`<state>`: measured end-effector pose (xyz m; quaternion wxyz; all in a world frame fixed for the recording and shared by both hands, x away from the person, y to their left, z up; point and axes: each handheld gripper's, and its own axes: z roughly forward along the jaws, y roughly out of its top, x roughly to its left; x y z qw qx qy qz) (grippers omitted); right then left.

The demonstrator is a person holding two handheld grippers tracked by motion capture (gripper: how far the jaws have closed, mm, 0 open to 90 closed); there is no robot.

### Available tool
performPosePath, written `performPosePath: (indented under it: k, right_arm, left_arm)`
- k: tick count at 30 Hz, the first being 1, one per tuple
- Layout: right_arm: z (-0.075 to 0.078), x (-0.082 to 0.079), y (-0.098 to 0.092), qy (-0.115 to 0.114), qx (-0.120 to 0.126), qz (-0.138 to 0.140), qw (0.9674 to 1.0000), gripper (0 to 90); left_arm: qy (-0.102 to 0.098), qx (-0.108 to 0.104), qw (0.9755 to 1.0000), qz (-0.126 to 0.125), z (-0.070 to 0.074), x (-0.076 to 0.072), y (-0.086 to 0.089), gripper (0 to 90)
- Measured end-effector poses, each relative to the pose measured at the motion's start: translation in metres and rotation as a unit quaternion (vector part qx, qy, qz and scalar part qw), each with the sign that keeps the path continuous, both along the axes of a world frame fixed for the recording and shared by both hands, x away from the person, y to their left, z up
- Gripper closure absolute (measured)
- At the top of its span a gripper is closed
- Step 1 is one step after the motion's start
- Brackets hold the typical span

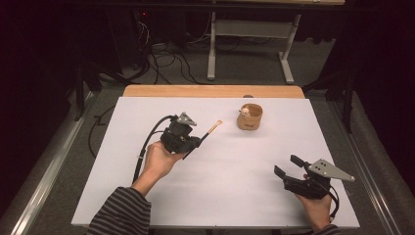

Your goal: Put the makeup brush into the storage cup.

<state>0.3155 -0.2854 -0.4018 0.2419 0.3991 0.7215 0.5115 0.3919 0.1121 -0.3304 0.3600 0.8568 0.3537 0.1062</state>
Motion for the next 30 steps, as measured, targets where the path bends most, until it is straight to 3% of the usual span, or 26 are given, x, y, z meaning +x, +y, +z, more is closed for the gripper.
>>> performPosePath:
  k: [30]
  right_arm:
    - [0.000, 0.000, 0.001, 0.002, 0.002, 0.003, 1.0000, 26.8]
  left_arm:
    - [-0.028, -0.055, 0.9981, 0.002, -0.005, -0.043, 0.028, 83.7]
